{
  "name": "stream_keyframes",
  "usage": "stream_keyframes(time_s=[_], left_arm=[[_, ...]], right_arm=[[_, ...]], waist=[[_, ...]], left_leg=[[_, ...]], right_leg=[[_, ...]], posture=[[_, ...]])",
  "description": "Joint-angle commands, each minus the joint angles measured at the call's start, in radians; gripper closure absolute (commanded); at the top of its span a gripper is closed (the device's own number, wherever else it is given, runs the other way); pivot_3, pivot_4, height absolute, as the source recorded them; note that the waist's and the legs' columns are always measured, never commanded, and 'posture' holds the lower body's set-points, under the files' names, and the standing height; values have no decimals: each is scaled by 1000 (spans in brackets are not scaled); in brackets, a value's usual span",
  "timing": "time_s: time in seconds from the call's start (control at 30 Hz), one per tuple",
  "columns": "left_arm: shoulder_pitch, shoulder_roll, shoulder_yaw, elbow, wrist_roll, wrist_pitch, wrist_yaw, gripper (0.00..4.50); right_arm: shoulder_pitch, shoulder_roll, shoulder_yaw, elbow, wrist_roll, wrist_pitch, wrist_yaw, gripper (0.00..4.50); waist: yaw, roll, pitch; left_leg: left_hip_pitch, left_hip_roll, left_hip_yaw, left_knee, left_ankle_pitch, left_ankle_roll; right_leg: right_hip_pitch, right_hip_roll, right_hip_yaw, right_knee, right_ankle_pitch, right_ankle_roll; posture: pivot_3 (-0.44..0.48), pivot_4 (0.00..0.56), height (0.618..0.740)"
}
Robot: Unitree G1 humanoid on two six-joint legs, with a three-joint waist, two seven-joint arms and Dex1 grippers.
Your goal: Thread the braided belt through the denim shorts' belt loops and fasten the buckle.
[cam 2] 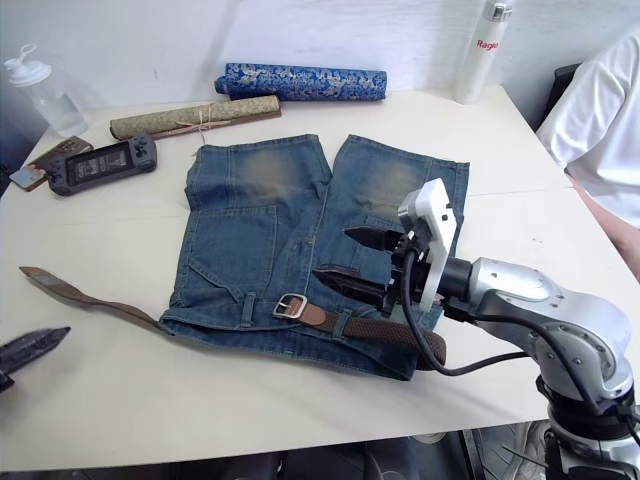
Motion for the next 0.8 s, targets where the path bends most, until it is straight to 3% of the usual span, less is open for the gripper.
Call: stream_keyframes(time_s=[0.03, 0.3, 0.5, 0.8], left_arm=[[-43, -33, 72, -15, -48, 147, 115, 47], [-197, -134, 143, -70, -117, 367, 356, 47], [-269, -208, 146, -137, -129, 465, 482, 47], [-478, -299, 206, -3, -113, 511, 679, 47]], right_arm=[[7, -54, 36, -60, -90, -75, 160, 0], [19, -72, 176, -50, -327, -228, 340, 0], [8, -32, 195, -41, -374, -238, 337, 0], [6, 4, 200, -41, -424, -232, 328, 0]], waist=[[4, -3, -2], [5, -3, -2], [25, -3, -2], [55, -1, -3]], left_leg=[[1, 0, 0, 0, 0, 0], [14, 0, 0, -3, -2, 4], [14, 0, 0, -2, -2, 4], [14, -2, 0, -1, -2, 3]], right_leg=[[1, 0, 0, 0, 0, 0], [14, 0, -1, -3, -1, -1], [16, -1, -1, -5, 0, 0], [19, -1, -1, -10, 1, 2]], posture=[[0, 150, 645], [0, 150, 645], [0, 150, 645], [0, 150, 645]])
